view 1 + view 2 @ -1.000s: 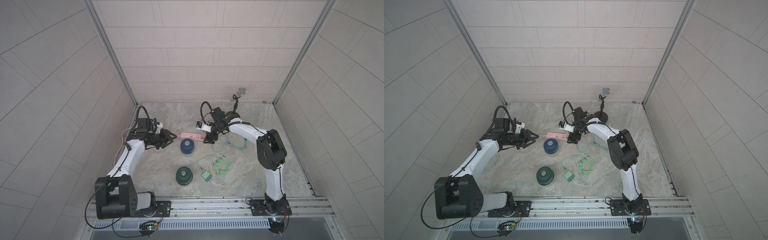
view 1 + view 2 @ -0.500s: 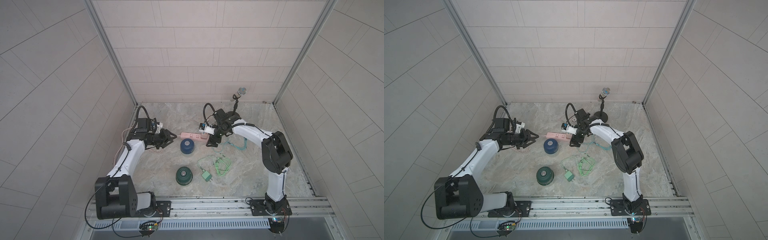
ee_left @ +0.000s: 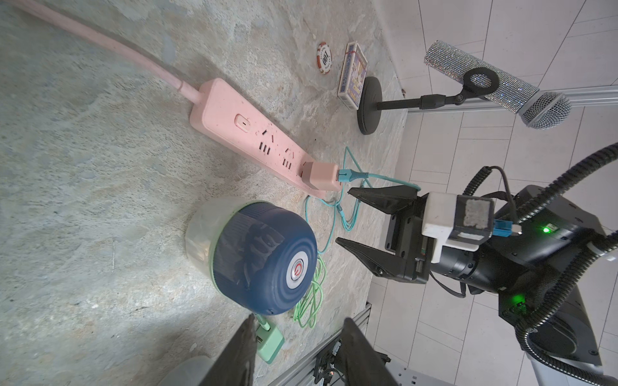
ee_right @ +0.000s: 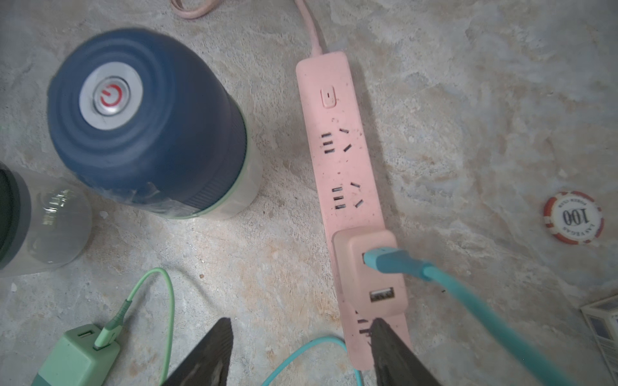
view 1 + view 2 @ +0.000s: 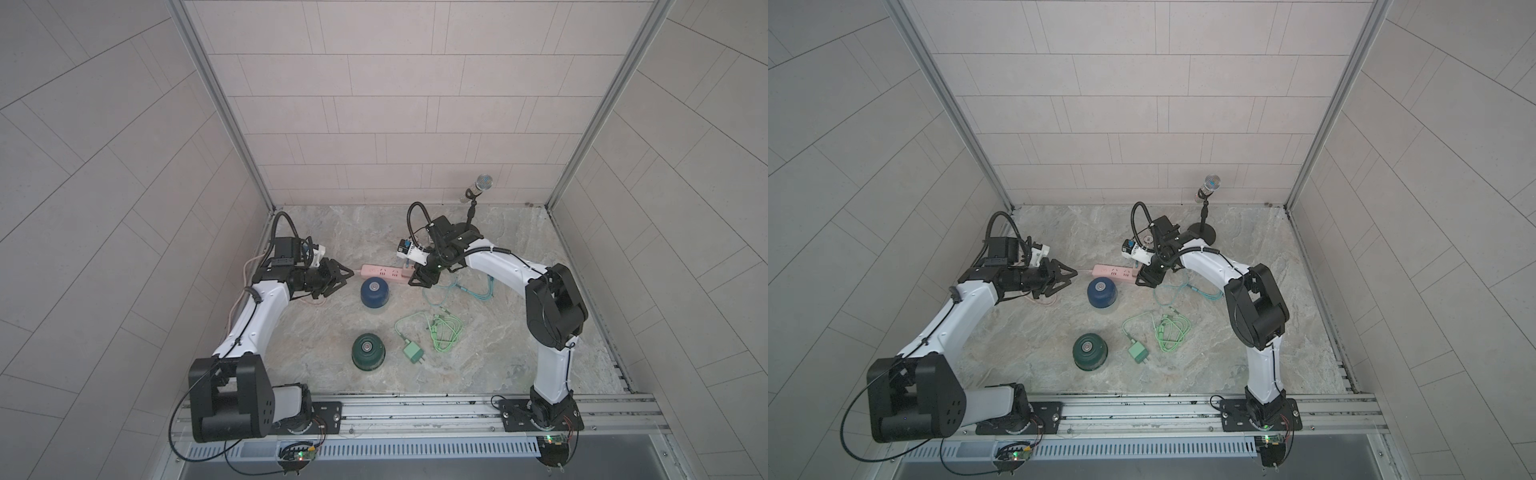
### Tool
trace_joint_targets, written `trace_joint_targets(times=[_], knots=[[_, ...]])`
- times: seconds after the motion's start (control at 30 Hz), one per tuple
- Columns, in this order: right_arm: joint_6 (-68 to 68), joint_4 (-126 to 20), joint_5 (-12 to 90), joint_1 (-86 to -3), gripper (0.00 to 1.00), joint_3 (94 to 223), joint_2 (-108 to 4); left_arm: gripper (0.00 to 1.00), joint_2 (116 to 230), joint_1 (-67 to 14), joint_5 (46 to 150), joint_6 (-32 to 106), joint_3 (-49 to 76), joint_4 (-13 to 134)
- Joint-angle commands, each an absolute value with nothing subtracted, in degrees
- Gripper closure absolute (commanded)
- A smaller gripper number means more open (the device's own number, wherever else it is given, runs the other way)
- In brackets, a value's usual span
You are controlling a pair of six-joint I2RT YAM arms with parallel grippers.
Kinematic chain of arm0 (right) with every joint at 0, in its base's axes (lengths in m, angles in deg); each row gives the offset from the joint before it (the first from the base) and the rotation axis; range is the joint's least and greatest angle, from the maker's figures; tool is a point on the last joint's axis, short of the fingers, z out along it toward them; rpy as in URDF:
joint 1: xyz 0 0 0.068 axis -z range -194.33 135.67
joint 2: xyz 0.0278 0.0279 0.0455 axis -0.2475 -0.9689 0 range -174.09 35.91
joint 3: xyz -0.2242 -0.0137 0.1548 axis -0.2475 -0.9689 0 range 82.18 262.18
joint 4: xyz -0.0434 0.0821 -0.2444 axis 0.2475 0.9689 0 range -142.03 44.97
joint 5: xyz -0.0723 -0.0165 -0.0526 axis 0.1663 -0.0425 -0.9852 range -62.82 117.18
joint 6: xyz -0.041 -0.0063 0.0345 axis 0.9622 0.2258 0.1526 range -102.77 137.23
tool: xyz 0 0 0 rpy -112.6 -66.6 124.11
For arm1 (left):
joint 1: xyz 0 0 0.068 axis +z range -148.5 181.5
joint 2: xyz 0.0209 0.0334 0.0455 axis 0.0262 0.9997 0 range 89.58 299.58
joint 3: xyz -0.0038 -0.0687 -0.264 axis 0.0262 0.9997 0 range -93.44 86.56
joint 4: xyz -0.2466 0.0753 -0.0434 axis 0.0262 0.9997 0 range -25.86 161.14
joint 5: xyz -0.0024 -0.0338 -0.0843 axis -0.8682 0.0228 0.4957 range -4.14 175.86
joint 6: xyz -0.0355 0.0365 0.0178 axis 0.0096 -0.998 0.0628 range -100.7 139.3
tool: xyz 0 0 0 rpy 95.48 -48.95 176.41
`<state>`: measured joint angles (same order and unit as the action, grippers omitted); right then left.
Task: Charge the cordless meat grinders
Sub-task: Insert the plug into the socket.
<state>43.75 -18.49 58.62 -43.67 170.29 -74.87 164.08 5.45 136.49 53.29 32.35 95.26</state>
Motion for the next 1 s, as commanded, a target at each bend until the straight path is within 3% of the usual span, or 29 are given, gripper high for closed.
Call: trace_joint_targets(times=[0.0, 0.5, 0.6, 0.7, 0.97], knots=[[42.38, -17.29, 61.01, -44.06, 0.29, 171.29, -72.02, 0.55, 162.80, 5.92, 137.53, 52.17, 32.94, 94.64], [51.67, 6.60, 74.94, -44.26, 0.14, 177.09, -76.05, 0.55, 162.88, 6.24, 137.71, 52.69, 33.12, 93.41], [51.50, 6.46, 72.94, -45.08, 0.14, 177.43, -76.51, 0.55, 162.87, 6.22, 137.79, 52.67, 33.14, 93.58], [49.51, 2.32, 65.86, -45.52, 0.16, 176.54, -75.60, 0.55, 162.64, 6.20, 137.73, 52.65, 33.21, 93.74], [47.66, -12.61, 56.34, -45.61, 0.38, 172.97, -72.89, 0.55, 162.38, 6.33, 137.54, 52.95, 33.73, 93.34]])
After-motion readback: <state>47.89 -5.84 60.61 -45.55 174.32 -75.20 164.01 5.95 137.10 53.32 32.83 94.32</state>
